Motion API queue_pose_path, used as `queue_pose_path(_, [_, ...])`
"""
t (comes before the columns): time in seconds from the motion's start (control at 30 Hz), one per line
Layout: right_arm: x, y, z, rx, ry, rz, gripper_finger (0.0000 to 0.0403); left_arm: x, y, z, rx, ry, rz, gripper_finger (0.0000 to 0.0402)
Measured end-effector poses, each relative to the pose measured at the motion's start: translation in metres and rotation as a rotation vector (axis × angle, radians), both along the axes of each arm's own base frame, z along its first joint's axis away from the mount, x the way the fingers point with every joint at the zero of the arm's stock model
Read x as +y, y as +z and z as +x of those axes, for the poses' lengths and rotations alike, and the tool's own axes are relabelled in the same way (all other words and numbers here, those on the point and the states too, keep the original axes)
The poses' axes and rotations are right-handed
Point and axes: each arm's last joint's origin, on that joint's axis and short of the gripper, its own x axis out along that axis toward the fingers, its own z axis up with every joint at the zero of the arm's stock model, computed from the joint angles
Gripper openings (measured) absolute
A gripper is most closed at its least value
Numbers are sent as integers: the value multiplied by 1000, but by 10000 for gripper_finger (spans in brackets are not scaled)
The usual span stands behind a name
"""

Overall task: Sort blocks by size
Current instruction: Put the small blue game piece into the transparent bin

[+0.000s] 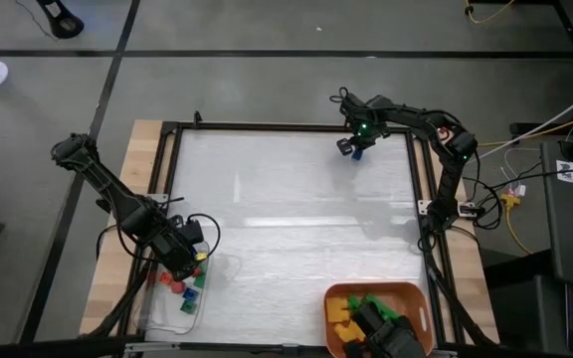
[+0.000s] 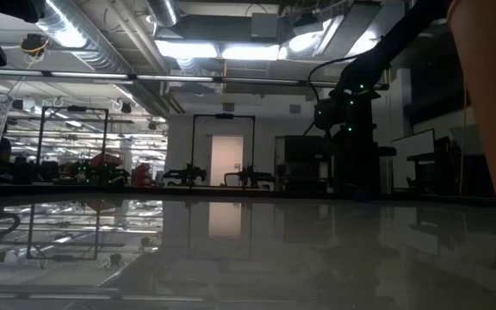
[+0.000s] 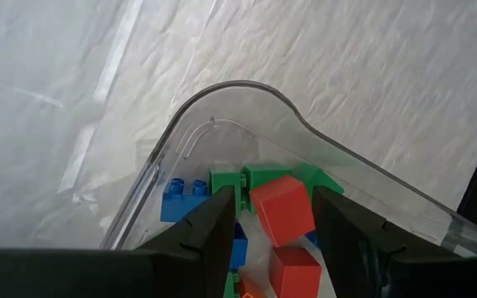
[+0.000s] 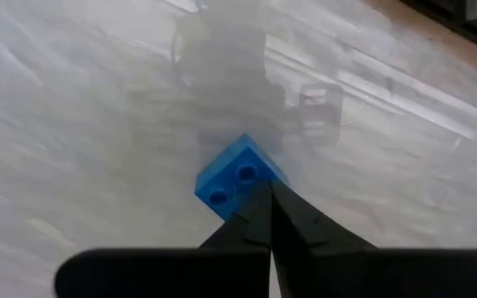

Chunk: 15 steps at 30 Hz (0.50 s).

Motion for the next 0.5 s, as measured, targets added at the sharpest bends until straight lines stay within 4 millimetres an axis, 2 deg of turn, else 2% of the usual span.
queue_pose_path(0.37, [9,-1,3,-11,26,83,1,0,0,0,-1,0,-1,149])
queue_pose_path(0.5, [14,-1,8,-34,88,104,1,0,0,0,-5,0,-5,149])
